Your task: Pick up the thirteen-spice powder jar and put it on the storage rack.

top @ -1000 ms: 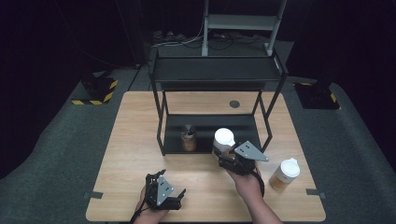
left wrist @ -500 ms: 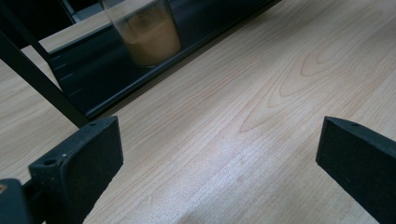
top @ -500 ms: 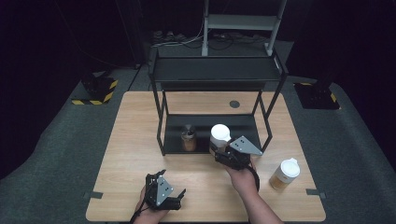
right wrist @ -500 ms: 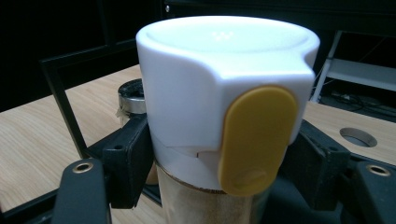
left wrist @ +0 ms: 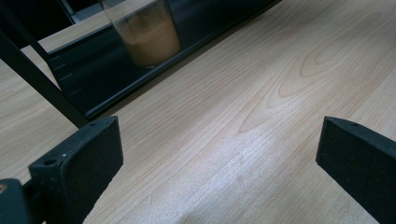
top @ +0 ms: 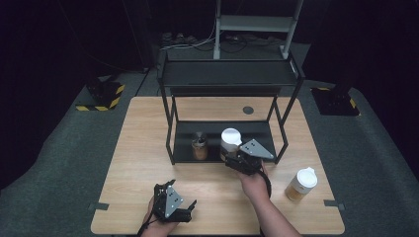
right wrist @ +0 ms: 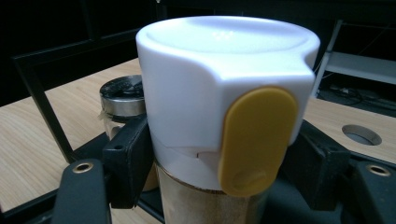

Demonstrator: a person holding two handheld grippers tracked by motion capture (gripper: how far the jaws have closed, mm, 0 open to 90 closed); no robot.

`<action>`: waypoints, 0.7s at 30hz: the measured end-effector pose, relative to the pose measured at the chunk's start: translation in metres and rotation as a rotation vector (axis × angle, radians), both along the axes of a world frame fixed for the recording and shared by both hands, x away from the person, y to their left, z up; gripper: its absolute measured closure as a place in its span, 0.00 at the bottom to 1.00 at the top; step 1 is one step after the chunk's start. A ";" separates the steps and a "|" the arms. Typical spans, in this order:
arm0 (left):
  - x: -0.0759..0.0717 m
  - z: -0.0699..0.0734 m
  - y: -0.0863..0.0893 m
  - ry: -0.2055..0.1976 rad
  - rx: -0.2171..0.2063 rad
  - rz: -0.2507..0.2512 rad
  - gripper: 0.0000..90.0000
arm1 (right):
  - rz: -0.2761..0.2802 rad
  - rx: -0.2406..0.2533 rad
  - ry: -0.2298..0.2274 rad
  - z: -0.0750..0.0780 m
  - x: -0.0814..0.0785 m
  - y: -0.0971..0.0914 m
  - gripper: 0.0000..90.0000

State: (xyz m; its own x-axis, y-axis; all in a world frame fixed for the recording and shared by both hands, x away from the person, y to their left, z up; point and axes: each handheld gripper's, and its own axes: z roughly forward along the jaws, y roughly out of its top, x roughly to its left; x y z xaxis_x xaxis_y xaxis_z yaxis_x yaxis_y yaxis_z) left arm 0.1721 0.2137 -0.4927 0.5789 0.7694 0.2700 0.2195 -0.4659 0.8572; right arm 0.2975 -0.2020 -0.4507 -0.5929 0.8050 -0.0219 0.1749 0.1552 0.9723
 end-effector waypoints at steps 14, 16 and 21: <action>-0.001 -0.002 0.001 0.009 -0.034 0.001 0.01 | -0.007 -0.002 0.017 -0.004 0.013 0.008 0.33; -0.001 -0.002 0.001 0.009 -0.035 0.000 0.01 | -0.007 0.000 0.021 -0.005 0.015 0.009 0.33; -0.001 -0.002 0.002 0.010 -0.036 0.001 0.01 | -0.007 -0.002 0.028 -0.008 0.019 0.012 0.33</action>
State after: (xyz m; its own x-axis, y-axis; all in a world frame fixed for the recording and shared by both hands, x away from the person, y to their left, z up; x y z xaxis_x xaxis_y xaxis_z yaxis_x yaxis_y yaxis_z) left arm 0.1714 0.2153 -0.4946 0.5803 0.7794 0.2360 0.2288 -0.4342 0.8713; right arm 0.3165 -0.1898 -0.4586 -0.5876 0.8091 -0.0071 0.2031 0.1559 0.9667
